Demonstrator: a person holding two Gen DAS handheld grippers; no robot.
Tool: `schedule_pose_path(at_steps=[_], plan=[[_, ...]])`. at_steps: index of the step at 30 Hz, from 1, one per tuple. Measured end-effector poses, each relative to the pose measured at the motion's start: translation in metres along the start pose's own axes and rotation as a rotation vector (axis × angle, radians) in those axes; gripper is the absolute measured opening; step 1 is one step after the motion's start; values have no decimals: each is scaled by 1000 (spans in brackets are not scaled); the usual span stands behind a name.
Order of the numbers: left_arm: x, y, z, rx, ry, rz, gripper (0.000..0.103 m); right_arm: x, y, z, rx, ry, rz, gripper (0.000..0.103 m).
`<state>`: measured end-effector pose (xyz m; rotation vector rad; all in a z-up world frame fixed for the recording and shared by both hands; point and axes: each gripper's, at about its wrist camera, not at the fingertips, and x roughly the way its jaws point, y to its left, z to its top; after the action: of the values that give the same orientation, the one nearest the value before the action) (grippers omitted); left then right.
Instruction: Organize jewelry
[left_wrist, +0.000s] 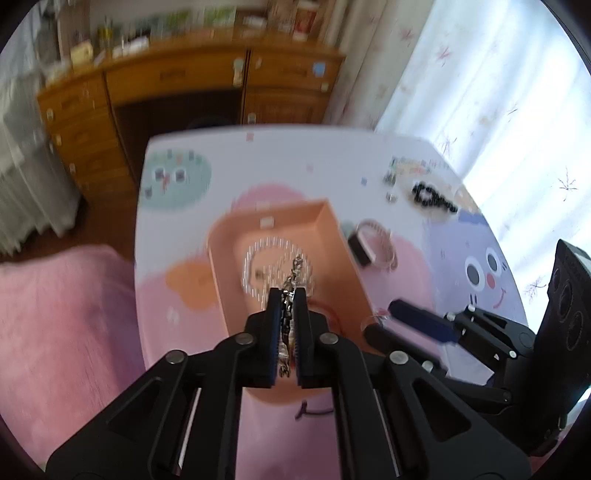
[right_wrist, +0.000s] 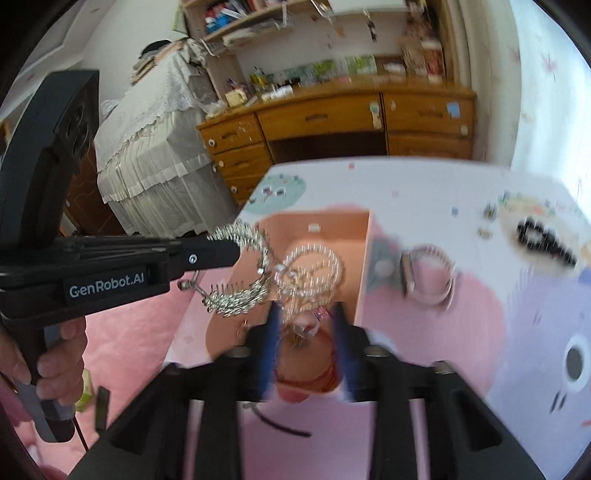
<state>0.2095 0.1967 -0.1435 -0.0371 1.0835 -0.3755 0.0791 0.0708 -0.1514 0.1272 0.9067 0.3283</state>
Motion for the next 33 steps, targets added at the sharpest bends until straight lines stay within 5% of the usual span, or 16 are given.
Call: schedule_pose_path(at_steps=[2, 6, 7, 22, 30, 33], plan=[[2, 3, -2, -16, 18, -12, 6, -4, -2, -3, 17, -20, 2, 71], [-12, -2, 1, -4, -36, -31, 48, -14, -15, -4, 78, -43, 4, 74], [-16, -5, 4, -2, -52, -35, 51, -16, -20, -4, 104, -46, 0, 77], [3, -100, -1, -7, -19, -62, 61, -46, -184, -28, 522, -10, -68, 88], [46, -166, -7, -128, 66, 101, 70, -52, -279, -23, 607, 86, -112, 88], [61, -181, -11, -163, 33, 182, 70, -47, -304, -15, 618, 114, -102, 88]])
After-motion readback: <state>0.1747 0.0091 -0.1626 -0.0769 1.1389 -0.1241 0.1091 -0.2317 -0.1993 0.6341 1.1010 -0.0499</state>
